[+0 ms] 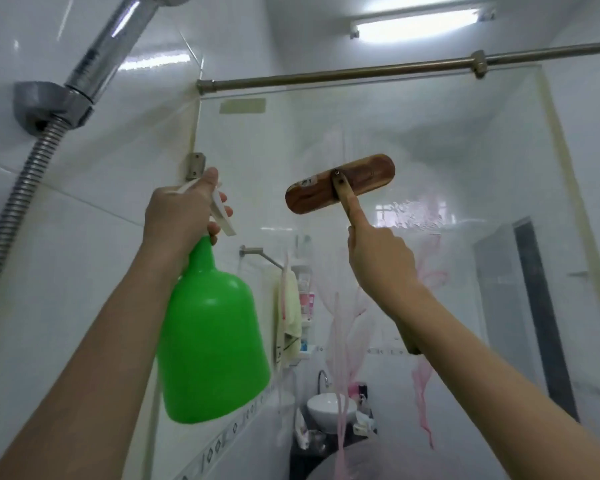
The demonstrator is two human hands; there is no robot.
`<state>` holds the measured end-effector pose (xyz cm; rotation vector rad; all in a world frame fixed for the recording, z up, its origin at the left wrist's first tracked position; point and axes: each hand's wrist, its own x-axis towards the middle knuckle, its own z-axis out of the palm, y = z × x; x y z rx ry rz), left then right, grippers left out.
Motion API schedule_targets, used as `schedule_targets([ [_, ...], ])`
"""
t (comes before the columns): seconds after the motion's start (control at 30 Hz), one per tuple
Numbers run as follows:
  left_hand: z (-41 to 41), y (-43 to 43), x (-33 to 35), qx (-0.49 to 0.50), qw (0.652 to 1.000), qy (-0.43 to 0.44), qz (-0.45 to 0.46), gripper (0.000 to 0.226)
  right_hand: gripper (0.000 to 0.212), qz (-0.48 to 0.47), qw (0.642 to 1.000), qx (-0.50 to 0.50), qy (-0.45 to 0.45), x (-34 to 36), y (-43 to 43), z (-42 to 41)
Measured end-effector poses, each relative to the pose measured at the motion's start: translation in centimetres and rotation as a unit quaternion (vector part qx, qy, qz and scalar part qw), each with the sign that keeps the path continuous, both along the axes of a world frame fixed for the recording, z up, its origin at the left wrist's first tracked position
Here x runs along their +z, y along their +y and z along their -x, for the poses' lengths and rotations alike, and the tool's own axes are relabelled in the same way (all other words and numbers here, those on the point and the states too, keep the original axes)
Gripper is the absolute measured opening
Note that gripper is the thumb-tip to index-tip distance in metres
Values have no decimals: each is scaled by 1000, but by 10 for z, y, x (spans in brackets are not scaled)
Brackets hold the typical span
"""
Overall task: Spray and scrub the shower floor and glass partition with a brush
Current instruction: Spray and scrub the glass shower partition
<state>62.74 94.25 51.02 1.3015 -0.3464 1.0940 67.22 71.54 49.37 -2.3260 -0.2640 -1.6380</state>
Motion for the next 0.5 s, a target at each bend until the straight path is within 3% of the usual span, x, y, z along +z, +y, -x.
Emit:
schedule_targets([
  [0.2, 14, 15, -26, 7, 1000, 9, 29, 42, 62, 52, 998, 15, -33, 138, 39, -10],
  [0.27, 16, 18, -34, 10, 999, 12, 31, 42, 65, 40, 999, -2, -24, 106, 37, -15],
  [0.4, 15, 17, -53, 9, 999, 20, 26, 41, 76, 51, 998, 18, 15, -46, 32, -4],
  [0.5, 13, 13, -61, 17, 999, 31, 17, 41, 70, 73, 996, 17, -38, 8, 51, -16],
])
